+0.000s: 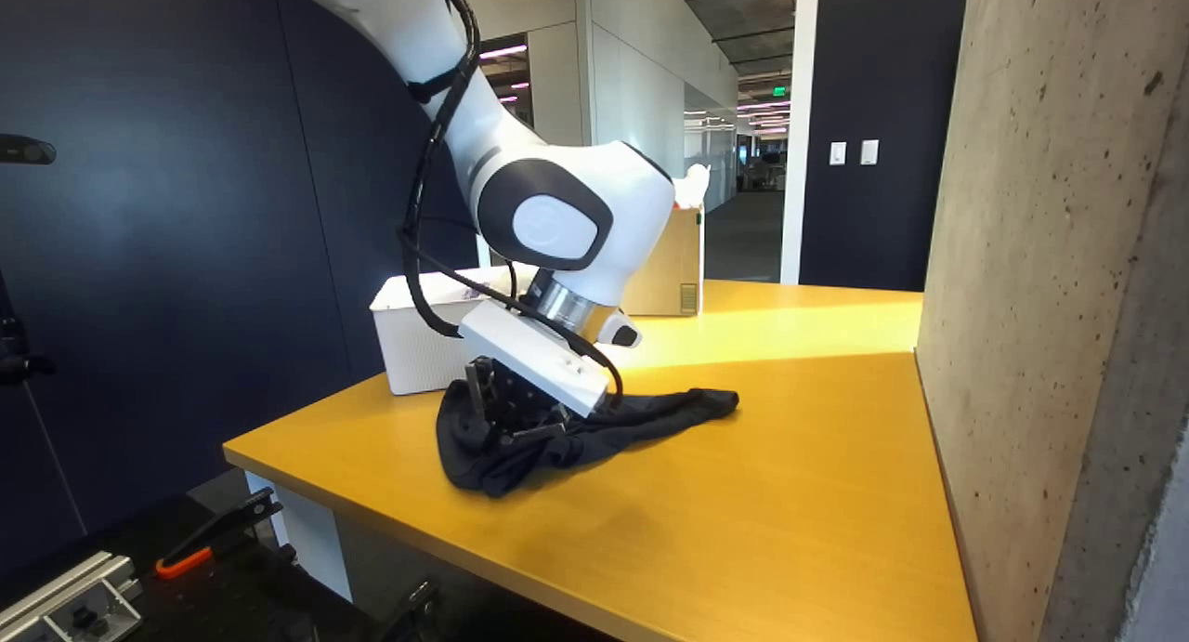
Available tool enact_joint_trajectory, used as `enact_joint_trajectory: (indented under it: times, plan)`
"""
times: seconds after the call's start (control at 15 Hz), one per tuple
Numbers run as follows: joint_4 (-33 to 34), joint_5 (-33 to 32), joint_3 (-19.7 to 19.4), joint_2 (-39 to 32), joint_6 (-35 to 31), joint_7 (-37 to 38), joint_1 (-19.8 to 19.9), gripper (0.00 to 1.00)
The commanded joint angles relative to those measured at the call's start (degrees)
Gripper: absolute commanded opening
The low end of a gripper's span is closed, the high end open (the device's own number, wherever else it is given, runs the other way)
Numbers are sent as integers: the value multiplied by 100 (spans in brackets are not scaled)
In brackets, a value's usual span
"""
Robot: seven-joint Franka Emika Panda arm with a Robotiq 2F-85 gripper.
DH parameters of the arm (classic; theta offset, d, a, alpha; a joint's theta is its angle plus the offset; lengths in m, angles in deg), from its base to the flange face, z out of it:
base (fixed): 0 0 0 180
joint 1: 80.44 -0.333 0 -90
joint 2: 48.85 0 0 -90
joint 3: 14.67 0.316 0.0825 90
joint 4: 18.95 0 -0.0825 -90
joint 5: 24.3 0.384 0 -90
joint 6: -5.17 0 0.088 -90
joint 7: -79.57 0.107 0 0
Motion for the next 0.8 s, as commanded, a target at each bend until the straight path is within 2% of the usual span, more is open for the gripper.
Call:
enact_joint_trajectory:
  times: [0.0,0.4,0.73]
  plan:
    - [-387,130,-94,455,-89,-12,-33,0]
    - [-1417,137,-460,1766,-381,73,-42,0]
    - [-1588,77,-936,2286,-576,373,-101,0]
